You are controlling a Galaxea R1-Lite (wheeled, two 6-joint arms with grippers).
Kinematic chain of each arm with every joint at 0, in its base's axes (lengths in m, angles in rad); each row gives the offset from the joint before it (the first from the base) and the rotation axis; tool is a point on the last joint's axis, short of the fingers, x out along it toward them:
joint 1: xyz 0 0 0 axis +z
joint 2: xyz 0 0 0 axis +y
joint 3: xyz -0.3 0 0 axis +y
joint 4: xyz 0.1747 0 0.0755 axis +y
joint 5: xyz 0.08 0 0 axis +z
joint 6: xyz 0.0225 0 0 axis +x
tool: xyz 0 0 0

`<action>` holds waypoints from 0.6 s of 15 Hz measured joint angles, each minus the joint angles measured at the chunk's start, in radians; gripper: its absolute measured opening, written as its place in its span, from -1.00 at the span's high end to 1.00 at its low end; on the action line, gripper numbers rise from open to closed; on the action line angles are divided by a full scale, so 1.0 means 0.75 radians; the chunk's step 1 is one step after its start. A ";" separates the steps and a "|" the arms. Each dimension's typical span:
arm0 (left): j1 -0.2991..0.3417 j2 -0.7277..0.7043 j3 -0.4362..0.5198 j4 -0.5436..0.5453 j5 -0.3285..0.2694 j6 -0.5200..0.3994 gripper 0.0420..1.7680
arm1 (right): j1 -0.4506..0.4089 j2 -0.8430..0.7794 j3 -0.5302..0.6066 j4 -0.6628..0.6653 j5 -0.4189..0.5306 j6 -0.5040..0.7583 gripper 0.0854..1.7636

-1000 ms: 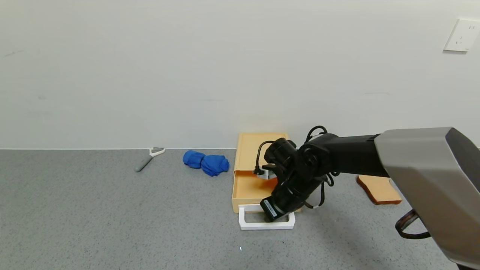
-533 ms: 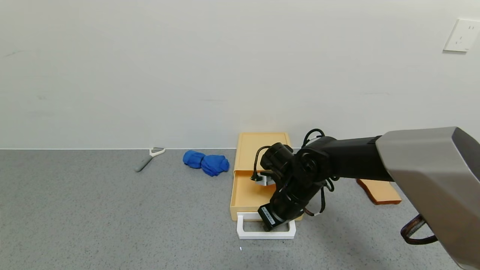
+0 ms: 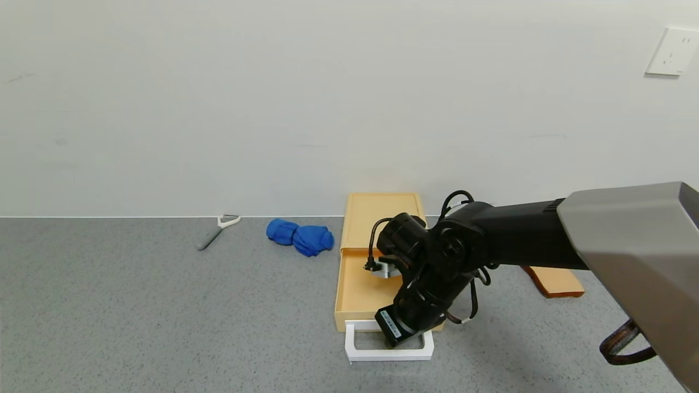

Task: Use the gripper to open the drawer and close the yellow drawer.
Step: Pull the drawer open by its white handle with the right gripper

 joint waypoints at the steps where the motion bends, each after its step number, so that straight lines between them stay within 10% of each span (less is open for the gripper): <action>1: 0.000 0.000 0.000 0.000 0.000 -0.001 -0.94 | 0.006 -0.003 0.003 0.001 0.001 0.001 0.96; 9: 0.000 0.000 0.000 0.001 0.000 -0.001 -0.94 | 0.036 -0.043 0.034 0.001 0.002 0.028 0.96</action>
